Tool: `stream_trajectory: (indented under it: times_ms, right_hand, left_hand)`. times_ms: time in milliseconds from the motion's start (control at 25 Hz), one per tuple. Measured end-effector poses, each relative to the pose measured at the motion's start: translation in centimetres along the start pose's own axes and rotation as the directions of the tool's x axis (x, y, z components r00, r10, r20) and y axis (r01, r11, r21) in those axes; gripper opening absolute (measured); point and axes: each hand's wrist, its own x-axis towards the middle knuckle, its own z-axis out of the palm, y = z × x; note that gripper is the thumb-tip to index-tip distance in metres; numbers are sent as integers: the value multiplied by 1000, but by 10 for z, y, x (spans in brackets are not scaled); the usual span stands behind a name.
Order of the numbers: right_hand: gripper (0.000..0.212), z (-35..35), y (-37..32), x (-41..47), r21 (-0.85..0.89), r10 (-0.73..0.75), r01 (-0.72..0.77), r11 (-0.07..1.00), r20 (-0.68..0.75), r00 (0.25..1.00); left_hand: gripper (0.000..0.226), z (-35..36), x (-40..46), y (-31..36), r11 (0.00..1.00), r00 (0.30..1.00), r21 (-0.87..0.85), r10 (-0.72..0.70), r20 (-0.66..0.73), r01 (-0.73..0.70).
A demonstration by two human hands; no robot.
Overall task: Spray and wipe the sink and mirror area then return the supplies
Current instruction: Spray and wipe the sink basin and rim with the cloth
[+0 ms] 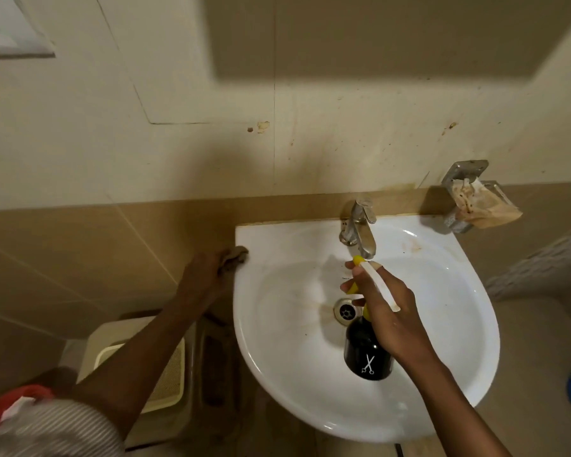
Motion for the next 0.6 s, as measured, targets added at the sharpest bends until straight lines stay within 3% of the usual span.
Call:
stream_trajectory:
  times_ms: [120,200,280,360,400,480,560,600]
  right_hand:
    - [28,7,-6,1,19,28,-28,999,-26,999]
    - [27,6,-6,3,23,36,-35,999,-27,999]
    - [26,5,-4,3,0,34,-34,999,-23,999]
    - [26,0,-2,4,-19,29,-29,999,-41,999]
    - [26,-1,-2,5,-17,28,-29,999,-50,998]
    - [25,0,-4,7,-7,19,-19,1000,-61,998]
    - [24,5,-8,9,-10,7,-8,1000,-64,998]
    - [25,8,-10,9,-11,1,-2,1000,-65,998]
  left_hand:
    - [9,29,-91,-20,980,937,-137,-92,337,146]
    - [11,42,-129,-17,957,883,-144,-167,438,253]
    - [16,30,-133,-18,898,883,-194,-314,349,396]
    - [15,1,-116,-18,858,891,-241,-442,103,453]
    - [15,-15,-103,-10,862,901,-299,-434,-17,409]
    - [25,-36,-65,22,919,952,-352,-251,-175,178]
    - [45,-34,-20,66,972,982,-207,80,-170,-115]
    - [53,-25,-3,84,970,973,-92,217,-81,-224]
